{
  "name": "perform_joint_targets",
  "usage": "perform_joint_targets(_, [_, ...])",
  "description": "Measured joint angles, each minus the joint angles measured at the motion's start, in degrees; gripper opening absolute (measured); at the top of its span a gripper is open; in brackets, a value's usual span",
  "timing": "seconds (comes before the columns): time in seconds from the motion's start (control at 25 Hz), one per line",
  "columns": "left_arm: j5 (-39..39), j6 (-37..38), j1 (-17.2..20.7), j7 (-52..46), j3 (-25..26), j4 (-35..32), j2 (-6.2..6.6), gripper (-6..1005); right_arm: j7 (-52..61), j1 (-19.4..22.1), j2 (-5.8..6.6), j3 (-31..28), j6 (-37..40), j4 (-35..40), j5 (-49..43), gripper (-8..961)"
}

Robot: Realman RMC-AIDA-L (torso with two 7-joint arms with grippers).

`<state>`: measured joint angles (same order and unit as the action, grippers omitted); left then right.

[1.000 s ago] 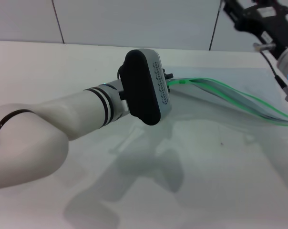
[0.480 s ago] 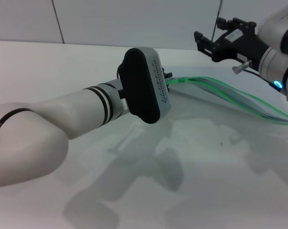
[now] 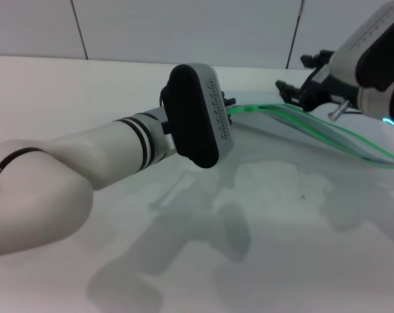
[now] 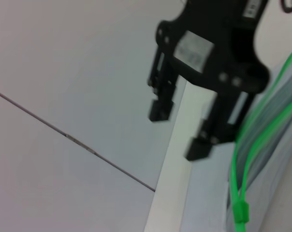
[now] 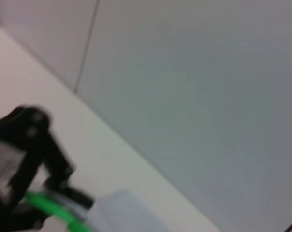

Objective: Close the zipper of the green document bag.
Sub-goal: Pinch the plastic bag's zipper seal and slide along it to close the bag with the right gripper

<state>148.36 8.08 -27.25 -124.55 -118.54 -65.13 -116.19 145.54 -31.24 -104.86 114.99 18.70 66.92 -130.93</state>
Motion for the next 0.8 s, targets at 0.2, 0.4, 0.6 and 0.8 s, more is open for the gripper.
perform_joint_targets(0.2, [0.0,0.0,0.1,0.0,0.1,0.0,0.00,54,-16.7,1.1,-6.27,-10.3,11.5,1.3,2.5,639])
perform_joint_targets(0.4, [0.0,0.0,0.0,0.0,0.1,-0.1,0.01,54,-31.3,3.5,-11.75,-20.1,18.7,3.8,5.8,638])
perform_joint_targets(0.6, [0.0,0.0,0.2,0.0,0.1,0.0,0.08,54,-33.1,4.4,-11.26,-20.3,22.7,6.8,9.4,638])
perform_joint_targets(0.8, [0.0,0.0,0.2,0.0,0.2,-0.1,0.14,54,-35.5,6.4,-11.29,-19.9,25.5,10.9,9.2,636])
